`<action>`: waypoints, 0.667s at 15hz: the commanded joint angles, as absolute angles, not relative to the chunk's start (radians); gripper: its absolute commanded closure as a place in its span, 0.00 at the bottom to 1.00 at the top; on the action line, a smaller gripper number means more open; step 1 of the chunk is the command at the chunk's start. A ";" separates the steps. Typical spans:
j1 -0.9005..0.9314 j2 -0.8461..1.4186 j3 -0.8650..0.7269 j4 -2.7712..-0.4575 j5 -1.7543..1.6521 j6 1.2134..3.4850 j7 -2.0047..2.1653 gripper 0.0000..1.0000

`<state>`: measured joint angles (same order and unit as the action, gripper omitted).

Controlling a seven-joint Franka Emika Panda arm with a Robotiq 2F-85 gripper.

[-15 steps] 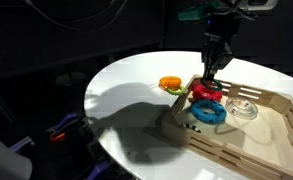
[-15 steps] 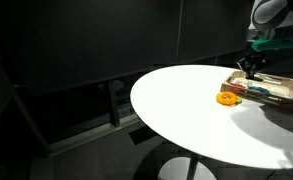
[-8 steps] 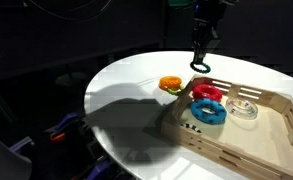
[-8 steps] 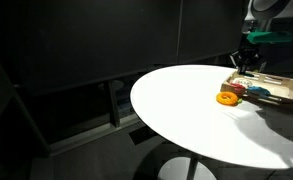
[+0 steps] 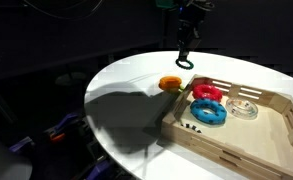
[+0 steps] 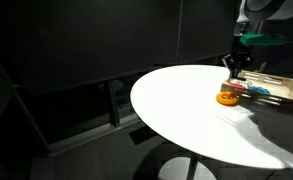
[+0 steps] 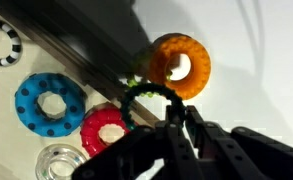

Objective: Remove the dark green ring from the box

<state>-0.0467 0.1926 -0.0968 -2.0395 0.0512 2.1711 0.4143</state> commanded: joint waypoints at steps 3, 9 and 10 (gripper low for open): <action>-0.034 0.178 -0.080 -2.108 0.059 2.199 0.391 0.93; -0.031 0.195 -0.085 -2.134 0.046 2.204 0.397 0.46; -0.032 0.197 -0.087 -2.133 0.045 2.203 0.398 0.38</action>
<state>-0.0289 0.2018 -0.0809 -2.1264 0.0508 2.1971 0.4104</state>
